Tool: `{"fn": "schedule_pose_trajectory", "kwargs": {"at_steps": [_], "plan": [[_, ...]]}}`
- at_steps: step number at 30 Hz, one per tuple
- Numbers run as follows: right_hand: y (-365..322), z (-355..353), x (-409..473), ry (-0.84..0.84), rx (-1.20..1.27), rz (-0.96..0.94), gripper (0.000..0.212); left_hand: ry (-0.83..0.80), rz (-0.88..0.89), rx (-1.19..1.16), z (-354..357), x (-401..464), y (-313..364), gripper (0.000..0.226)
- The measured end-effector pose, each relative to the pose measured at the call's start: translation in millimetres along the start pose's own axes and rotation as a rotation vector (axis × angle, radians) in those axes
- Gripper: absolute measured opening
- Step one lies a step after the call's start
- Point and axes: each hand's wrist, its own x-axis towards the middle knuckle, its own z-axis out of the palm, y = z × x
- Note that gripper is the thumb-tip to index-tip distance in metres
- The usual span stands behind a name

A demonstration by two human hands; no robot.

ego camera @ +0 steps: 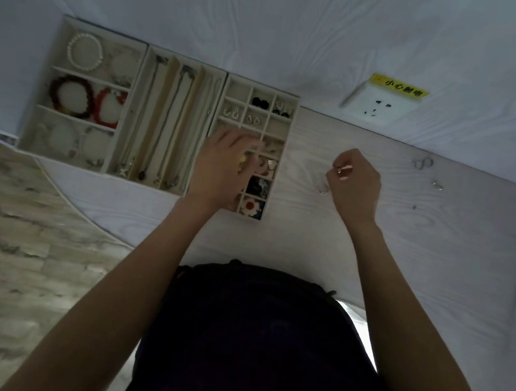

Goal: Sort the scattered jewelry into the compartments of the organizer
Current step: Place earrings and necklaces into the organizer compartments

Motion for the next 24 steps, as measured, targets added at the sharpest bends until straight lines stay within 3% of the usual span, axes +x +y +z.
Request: {"fn": "schedule_pose_trajectory", "kwargs": {"at_steps": [3, 8, 15, 24], "plan": [[-26, 9, 6, -0.073, 0.056, -0.073, 0.009, 0.116, -0.105, 0.018, -19, -8, -23, 0.021], [-74, 40, 12, -0.192, 0.072, -0.219, 0.006, 0.121, -0.197, 0.031, -31, -12, -43, 0.025], [-101, 69, 22, -0.291, 0.012, -0.163, 0.007, 0.088, -0.221, 0.021, -25, -9, -45, 0.025], [-95, 69, 28, -0.275, -0.172, -0.198, 0.014, 0.105, -0.199, 0.000, -17, -12, -51, 0.024]]}}
